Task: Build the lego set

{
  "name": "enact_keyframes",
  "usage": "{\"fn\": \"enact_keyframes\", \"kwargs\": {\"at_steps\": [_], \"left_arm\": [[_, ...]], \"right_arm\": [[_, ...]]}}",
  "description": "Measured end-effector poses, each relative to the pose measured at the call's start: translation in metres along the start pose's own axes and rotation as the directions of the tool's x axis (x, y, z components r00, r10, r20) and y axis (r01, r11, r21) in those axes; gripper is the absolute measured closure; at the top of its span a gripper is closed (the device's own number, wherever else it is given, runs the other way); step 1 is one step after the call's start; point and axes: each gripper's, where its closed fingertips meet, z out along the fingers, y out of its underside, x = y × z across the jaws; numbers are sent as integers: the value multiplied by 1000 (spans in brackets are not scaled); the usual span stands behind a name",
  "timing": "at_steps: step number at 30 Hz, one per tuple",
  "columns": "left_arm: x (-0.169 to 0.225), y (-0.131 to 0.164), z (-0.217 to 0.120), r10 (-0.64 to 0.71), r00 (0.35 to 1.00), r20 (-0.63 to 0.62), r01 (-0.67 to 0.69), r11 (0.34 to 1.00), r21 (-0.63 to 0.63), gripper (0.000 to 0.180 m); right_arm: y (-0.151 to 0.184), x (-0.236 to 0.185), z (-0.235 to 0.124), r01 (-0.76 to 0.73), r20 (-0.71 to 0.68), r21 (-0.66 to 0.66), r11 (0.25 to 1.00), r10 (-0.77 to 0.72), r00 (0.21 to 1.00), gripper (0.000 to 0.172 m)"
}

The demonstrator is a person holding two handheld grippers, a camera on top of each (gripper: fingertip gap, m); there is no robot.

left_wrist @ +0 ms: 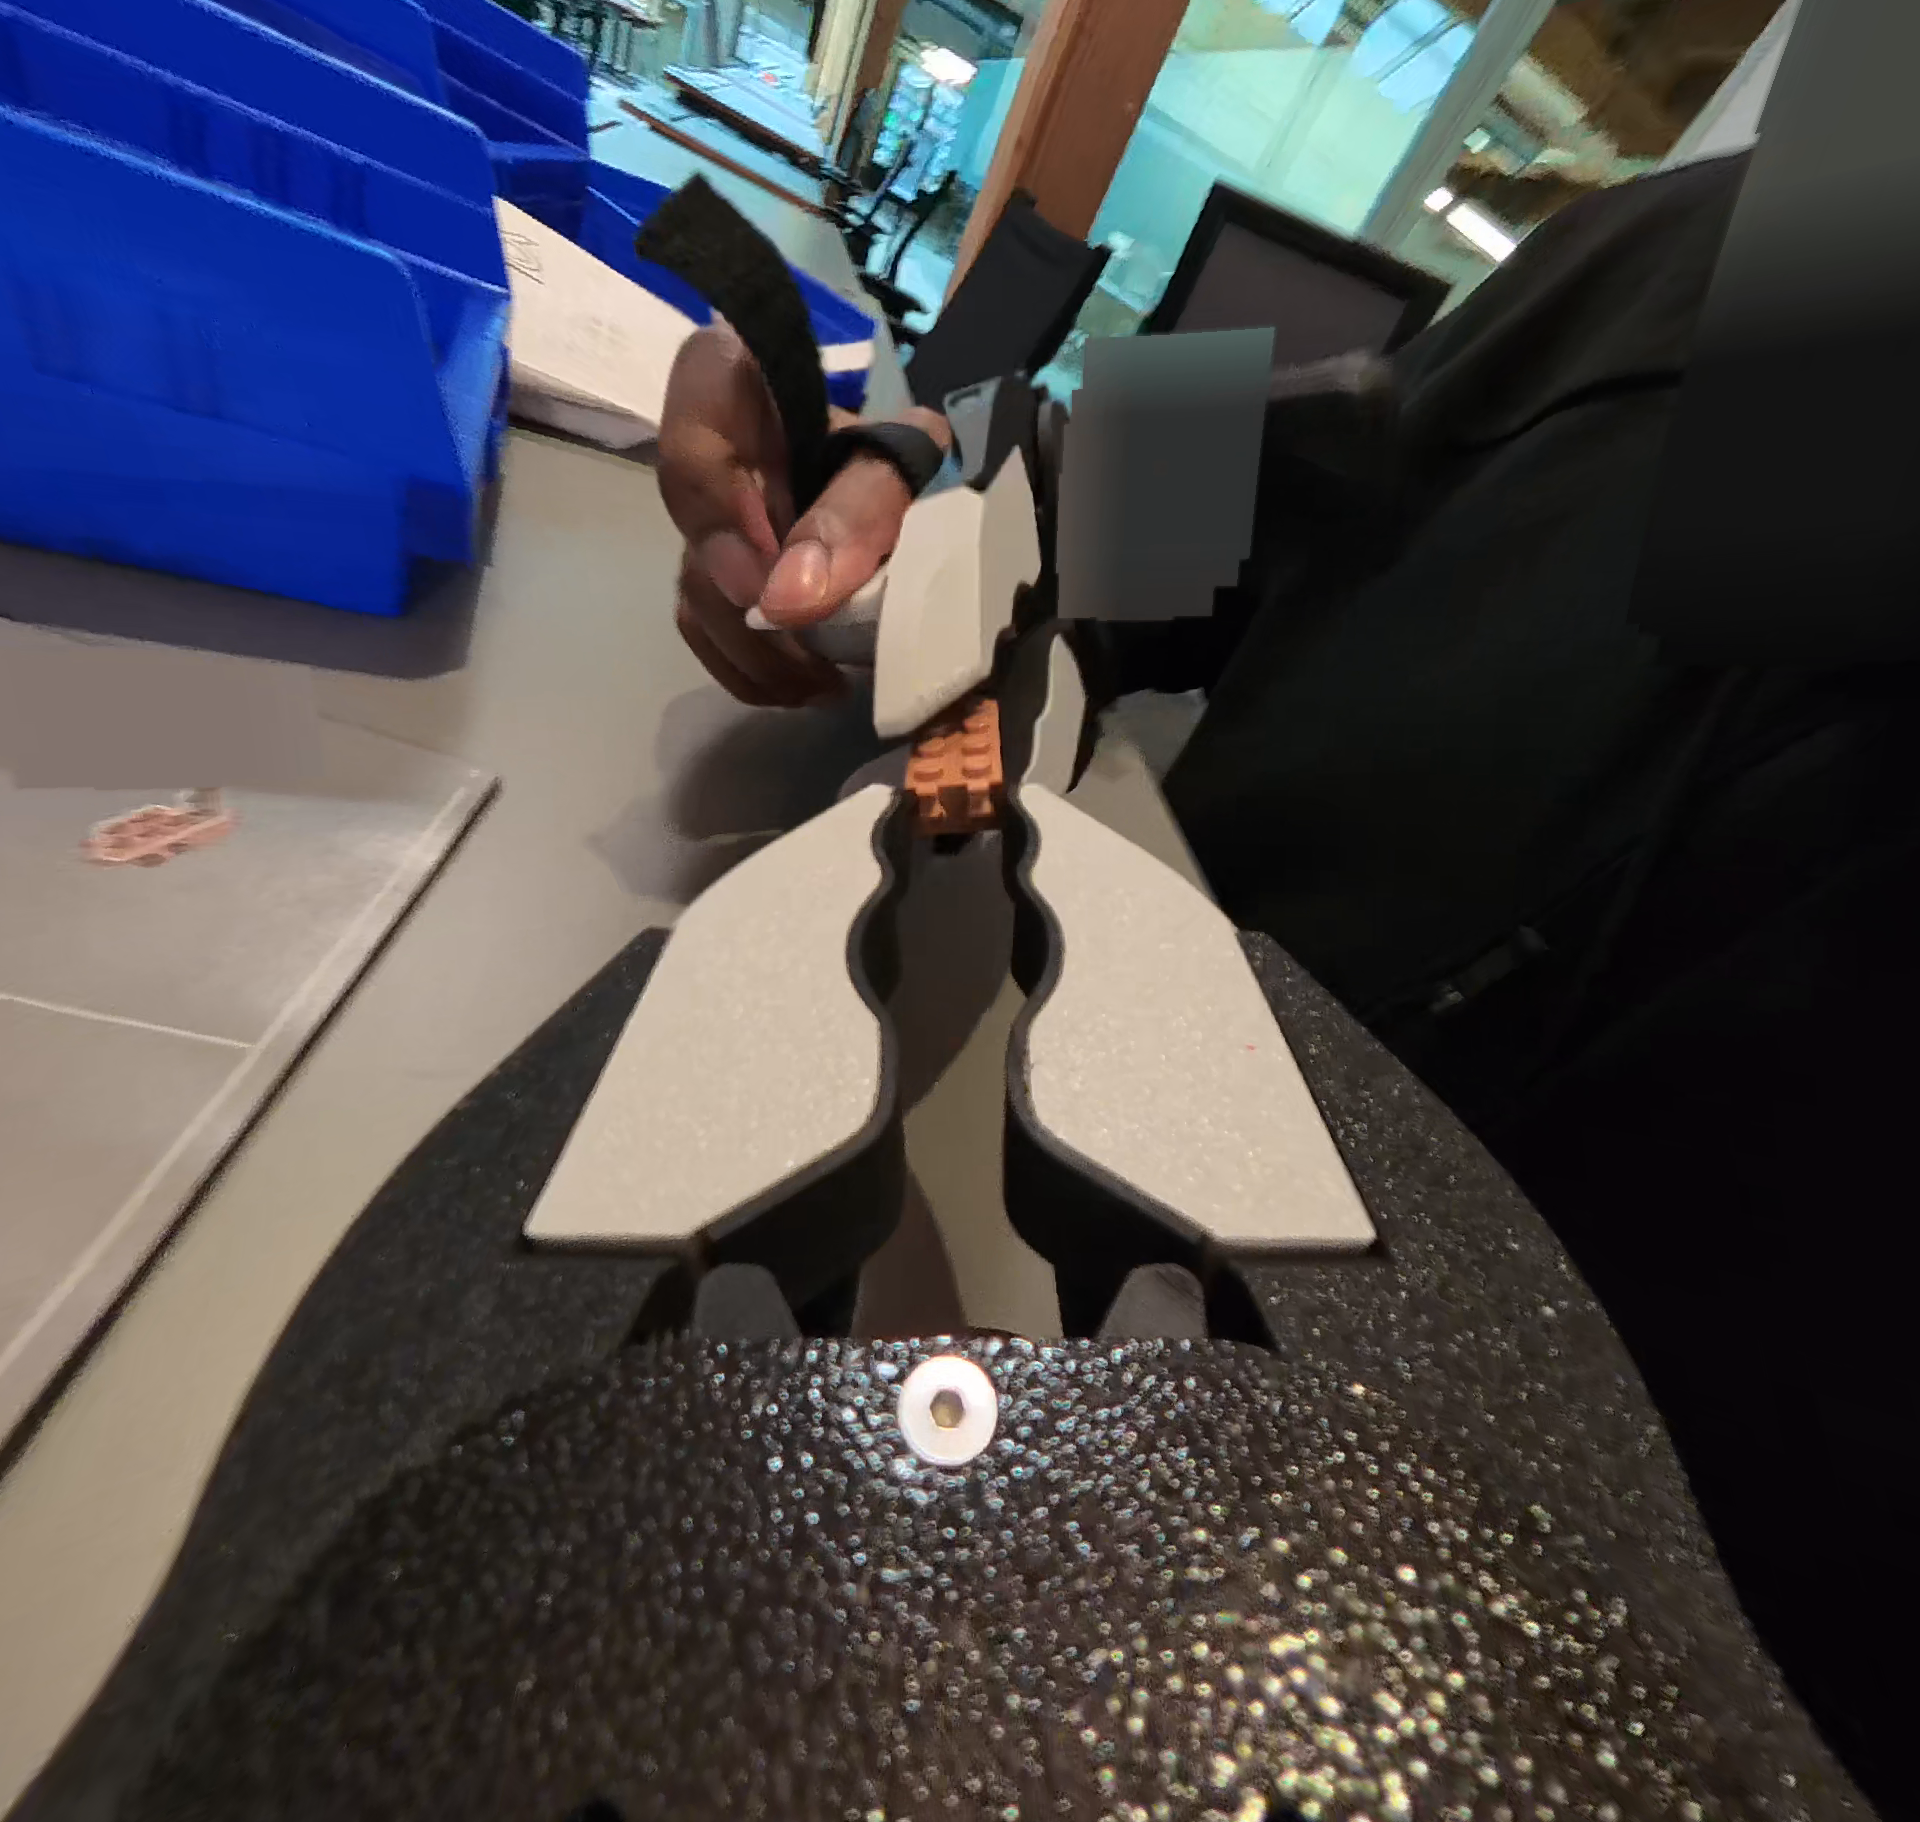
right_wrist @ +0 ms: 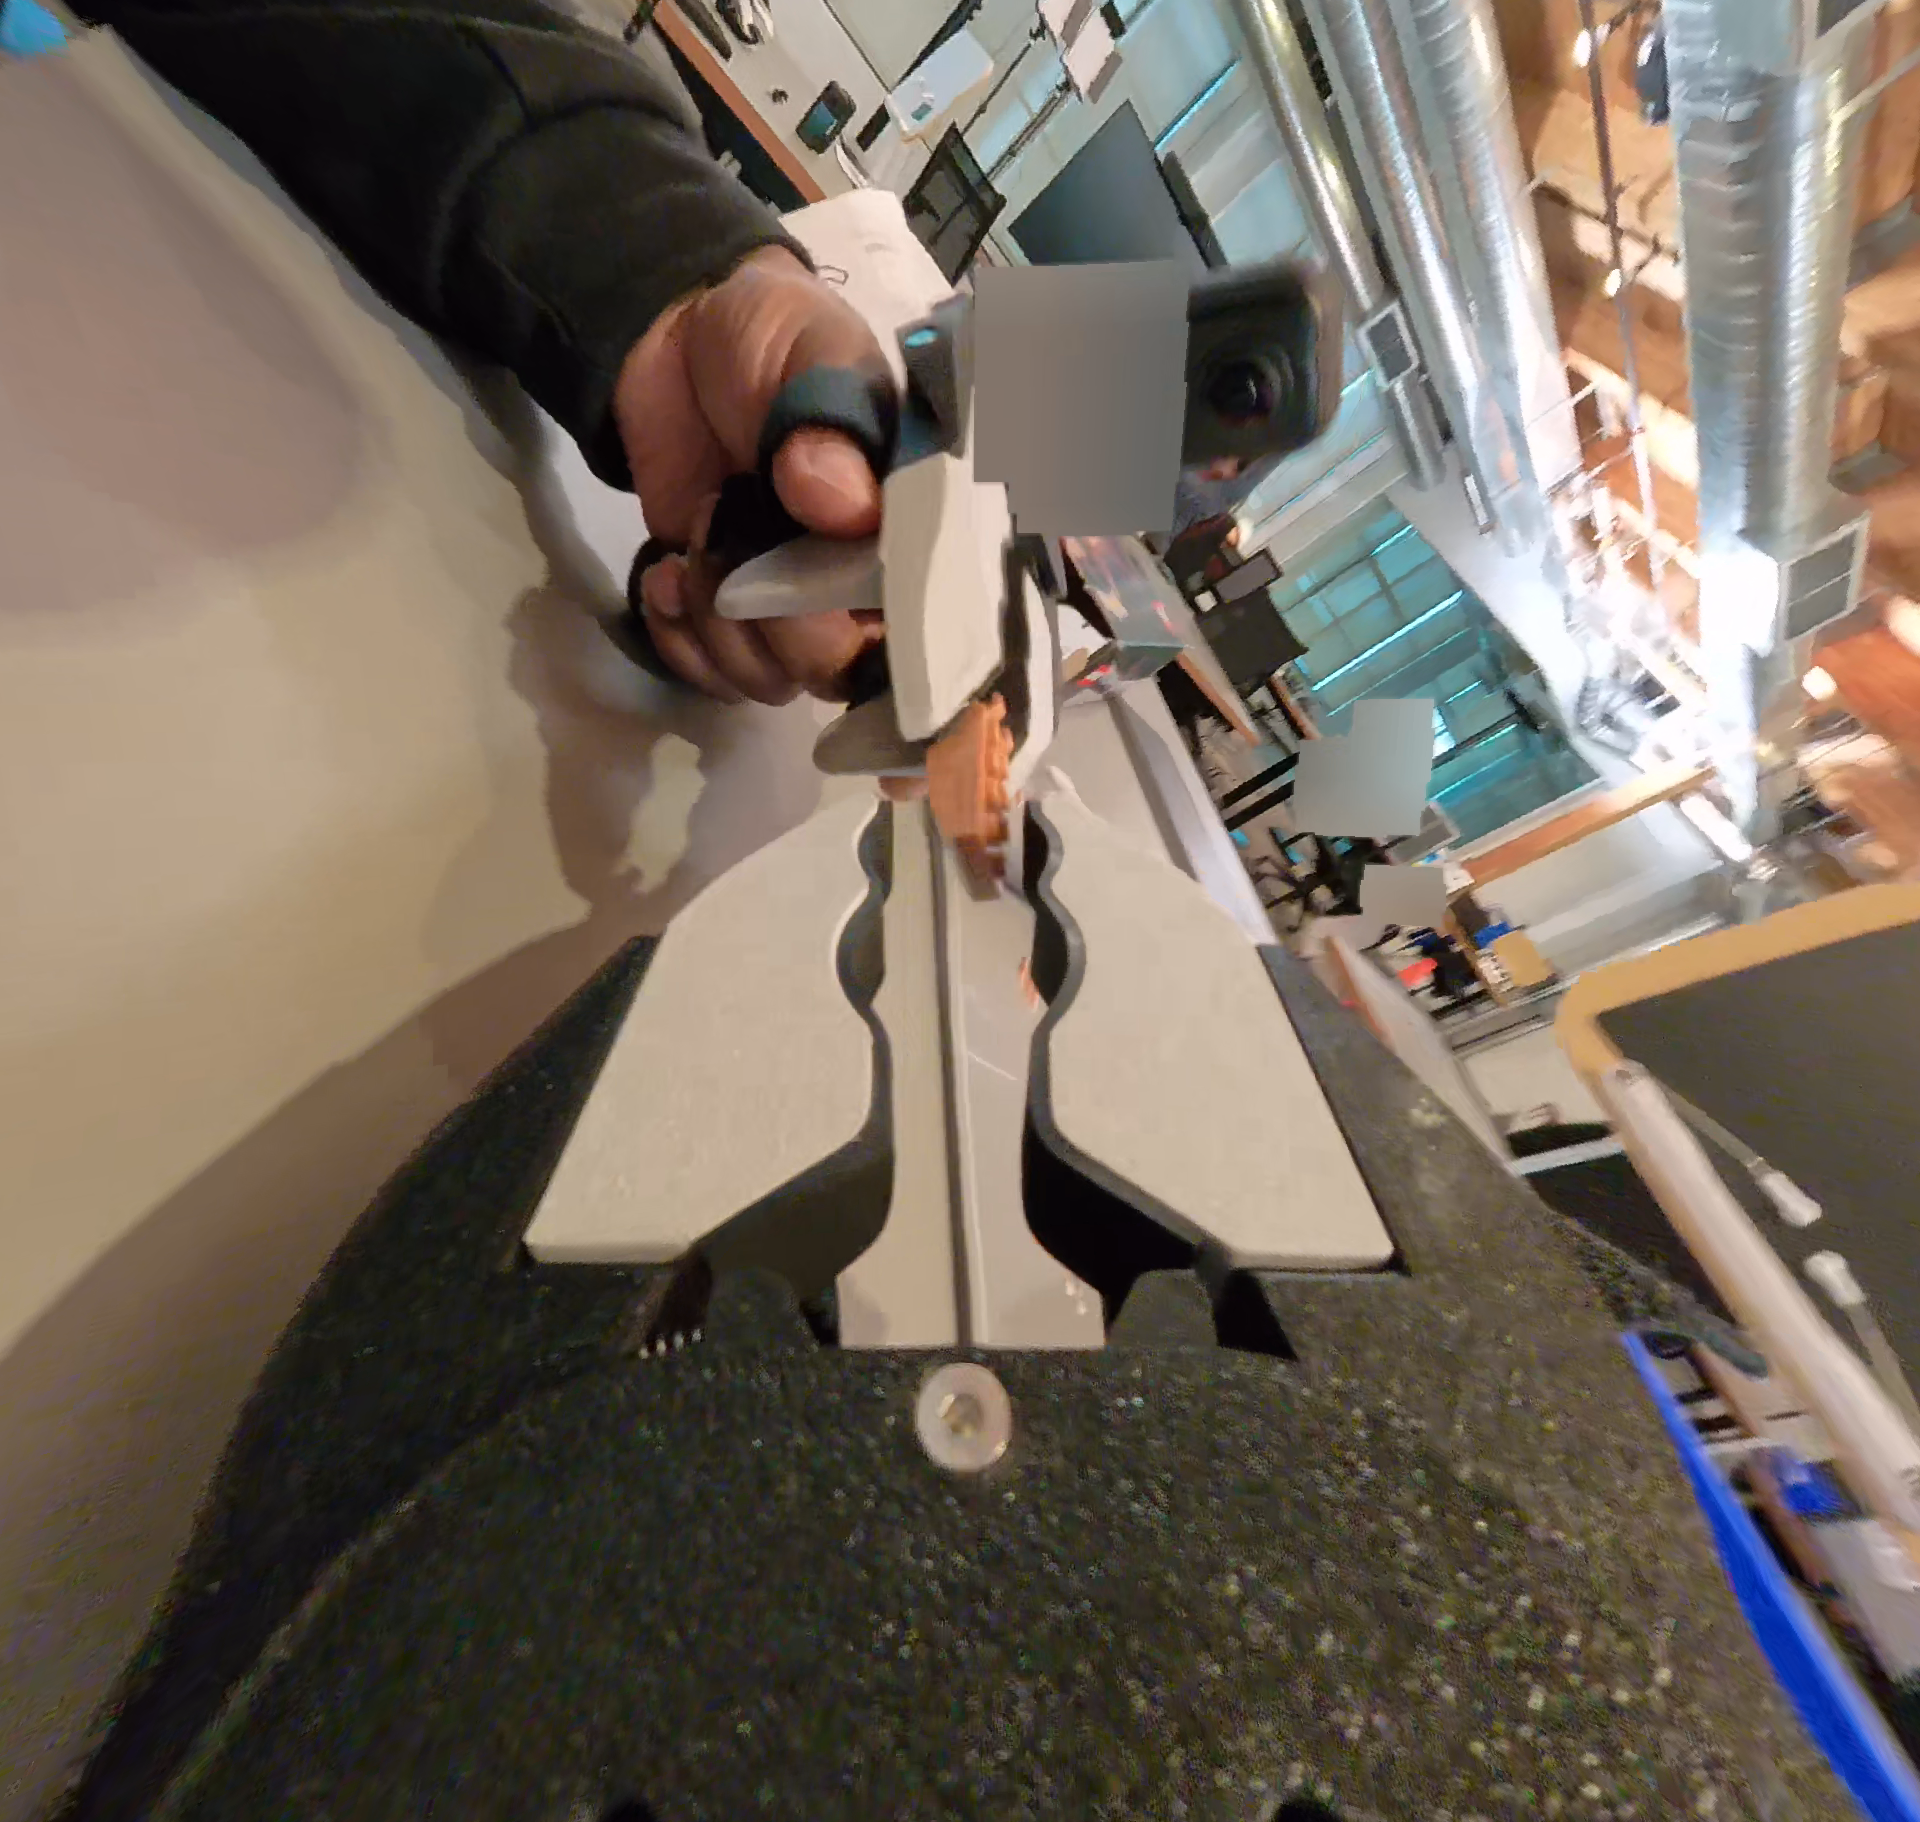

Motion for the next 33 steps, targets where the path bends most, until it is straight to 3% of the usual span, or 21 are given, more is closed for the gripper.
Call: {"fn": "enact_keyframes", "kwargs": {"at_steps": [5, 10, 13, 19, 25, 33], "left_arm": [[-17, 6, -10, 169, 974, 151, -157, 984, -87, 165], [-34, 24, -13, 268, 931, 246, -205, 945, -253, 165], [-42, 38, -14, 345, 898, 272, -236, 901, -364, 165], [-51, 61, -16, 438, 857, 271, -247, 811, -530, 164], [-53, 69, -16, 455, 851, 263, -240, 781, -576, 164], [-54, 72, -17, 448, 855, 263, -226, 777, -588, 164]], "right_arm": [[20, 9, -6, -297, 38, -76, 952, 300, 953, 147], [37, -6, -6, -462, 119, -222, 858, 494, 861, 163], [45, -18, -6, -471, 160, -297, 831, 529, 833, 164], [50, -14, -7, -499, 131, -312, 808, 557, 820, 165], [61, -16, -8, -421, 99, -362, 832, 483, 870, 165], [57, -13, -8, -491, 80, -350, 797, 548, 832, 172]]}}
